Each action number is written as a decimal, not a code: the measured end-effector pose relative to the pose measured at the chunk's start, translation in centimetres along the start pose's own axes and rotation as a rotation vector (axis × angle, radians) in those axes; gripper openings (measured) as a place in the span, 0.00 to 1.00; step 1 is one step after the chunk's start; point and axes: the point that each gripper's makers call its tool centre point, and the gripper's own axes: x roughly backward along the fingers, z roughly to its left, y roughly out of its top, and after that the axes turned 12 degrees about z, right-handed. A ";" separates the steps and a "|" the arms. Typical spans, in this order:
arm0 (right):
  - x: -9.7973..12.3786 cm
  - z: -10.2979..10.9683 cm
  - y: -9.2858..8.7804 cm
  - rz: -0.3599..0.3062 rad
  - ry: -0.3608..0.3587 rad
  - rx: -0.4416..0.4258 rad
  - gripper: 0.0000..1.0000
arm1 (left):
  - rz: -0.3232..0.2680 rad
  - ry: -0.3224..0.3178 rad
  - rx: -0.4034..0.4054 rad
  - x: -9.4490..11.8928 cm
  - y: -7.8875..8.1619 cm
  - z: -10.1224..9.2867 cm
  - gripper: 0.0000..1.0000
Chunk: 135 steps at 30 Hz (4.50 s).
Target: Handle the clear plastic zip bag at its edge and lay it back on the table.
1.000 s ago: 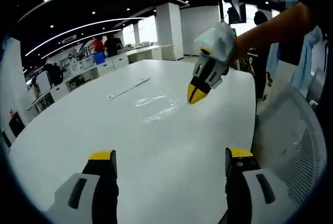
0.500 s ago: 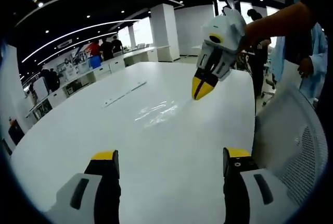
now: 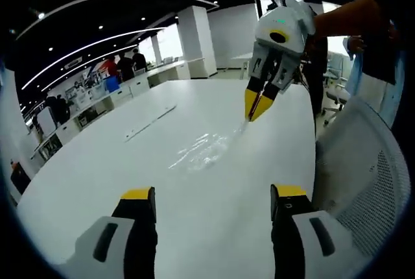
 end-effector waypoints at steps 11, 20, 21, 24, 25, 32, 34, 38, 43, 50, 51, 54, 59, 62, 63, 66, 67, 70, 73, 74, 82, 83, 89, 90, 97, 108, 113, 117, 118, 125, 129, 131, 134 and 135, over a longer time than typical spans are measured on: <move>1.2 1.9 0.3 -0.008 0.022 0.073 0.00 | 0.000 -0.020 -0.107 -0.1 0.4 -1.0 0.50; 2.1 2.6 0.7 -0.006 0.024 0.115 0.00 | 0.003 -0.043 -0.189 0.3 1.0 -2.7 0.37; 2.3 2.7 0.9 -0.006 0.022 0.119 0.00 | 0.004 -0.048 -0.199 0.3 1.0 -3.0 0.35; 2.5 2.8 1.1 -0.011 0.024 0.120 0.00 | 0.014 -0.059 -0.226 0.4 0.9 -3.6 0.31; 2.5 2.9 1.0 -0.010 0.025 0.121 0.00 | 0.016 -0.060 -0.233 0.4 0.9 -3.7 0.30; 2.8 3.7 1.2 -0.021 0.041 0.136 0.00 | 0.035 -0.065 -0.279 0.4 0.4 -4.0 0.22; 2.8 3.9 1.3 -0.022 0.043 0.139 0.00 | 0.035 -0.066 -0.285 0.4 0.4 -4.0 0.19; 2.9 4.2 1.2 -0.026 0.051 0.136 0.00 | 0.031 -0.071 -0.302 0.5 0.4 -4.1 0.16; 3.0 4.3 1.2 -0.029 0.053 0.135 0.00 | 0.036 -0.087 -0.321 0.5 0.3 -4.4 0.09; 3.1 4.3 1.1 -0.034 0.059 0.124 0.00 | 0.040 -0.108 -0.343 0.4 0.1 -4.7 0.04; 3.1 4.3 1.0 -0.034 0.059 0.121 0.00 | 0.041 -0.112 -0.348 0.4 0.1 -4.8 0.04; 3.0 4.3 0.9 -0.033 0.063 0.114 0.00 | 0.045 -0.120 -0.367 0.3 0.1 -5.1 0.02; 2.9 4.2 0.6 -0.031 0.068 0.092 0.00 | 0.051 -0.137 -0.390 0.3 0.2 -5.5 0.00; 2.9 4.2 0.4 -0.031 0.073 0.075 0.00 | 0.055 -0.148 -0.390 0.2 0.3 -5.7 0.00; 2.9 4.3 0.4 -0.031 0.076 0.065 0.00 | 0.057 -0.152 -0.389 0.2 0.3 -5.7 0.00; 2.9 4.2 0.3 -0.031 0.075 0.057 0.00 | 0.059 -0.158 -0.393 0.2 0.4 -5.8 0.00; 2.9 4.2 0.2 -0.031 0.076 0.049 0.00 | 0.062 -0.165 -0.392 0.2 0.3 -5.9 0.00; 2.9 4.3 0.1 -0.030 0.082 0.029 0.00 | 0.063 -0.166 -0.397 0.2 0.5 -6.0 0.00; 2.7 4.5 0.0 -0.031 0.094 0.010 0.03 | 0.065 -0.172 -0.398 0.1 0.6 -6.1 0.00; 2.7 4.6 -0.1 -0.032 0.098 0.005 0.04 | 0.066 -0.176 -0.397 0.1 0.6 -6.1 0.00; 2.7 4.7 0.9 -0.060 0.110 -0.055 0.13 | 0.070 -0.184 -0.395 0.0 0.8 -6.5 0.00; 2.7 4.7 1.1 -0.063 0.111 -0.060 0.14 | 0.071 -0.186 -0.396 0.0 0.9 -6.5 0.00; 2.5 4.7 2.9 -0.092 0.107 -0.071 0.15 | 0.078 -0.192 -0.394 -0.1 1.0 -6.7 0.00; 2.5 4.7 3.2 -0.099 0.109 -0.073 0.15 | 0.079 -0.192 -0.392 -0.2 1.0 -6.8 0.00; 2.3 4.8 4.7 -0.125 0.115 -0.084 0.16 | 0.081 -0.199 -0.389 -0.2 1.2 -7.1 0.00; 1.4 5.2 6.6 -0.150 0.124 -0.094 0.14 | 0.083 -0.212 -0.380 -0.1 1.4 -7.5 0.00; 0.9 5.4 7.3 -0.152 0.131 -0.089 0.13 | 0.081 -0.216 -0.375 -0.1 1.4 -7.6 0.00; 0.6 5.6 7.8 -0.153 0.136 -0.084 0.12 | 0.080 -0.217 -0.378 0.0 1.6 -7.8 0.00; 0.4 5.5 7.9 -0.151 0.139 -0.086 0.12 | 0.079 -0.216 -0.380 -0.1 1.6 -7.8 0.00; -0.4 5.5 7.6 -0.143 0.149 -0.088 0.10 | 0.085 -0.218 -0.383 -0.1 1.5 -8.0 0.00; -0.6 5.5 7.8 -0.148 0.153 -0.097 0.09 | 0.086 -0.221 -0.379 -0.1 1.4 -8.0 0.00; -0.8 5.5 7.9 -0.147 0.152 -0.096 0.08 | 0.091 -0.222 -0.380 -0.1 1.3 -7.9 0.00; -1.0 5.5 7.9 -0.145 0.155 -0.098 0.07 | 0.095 -0.228 -0.379 -0.2 1.1 -8.0 0.00; -1.0 5.6 8.1 -0.148 0.160 -0.106 0.06 | 0.096 -0.228 -0.382 -0.2 1.0 -8.0 0.00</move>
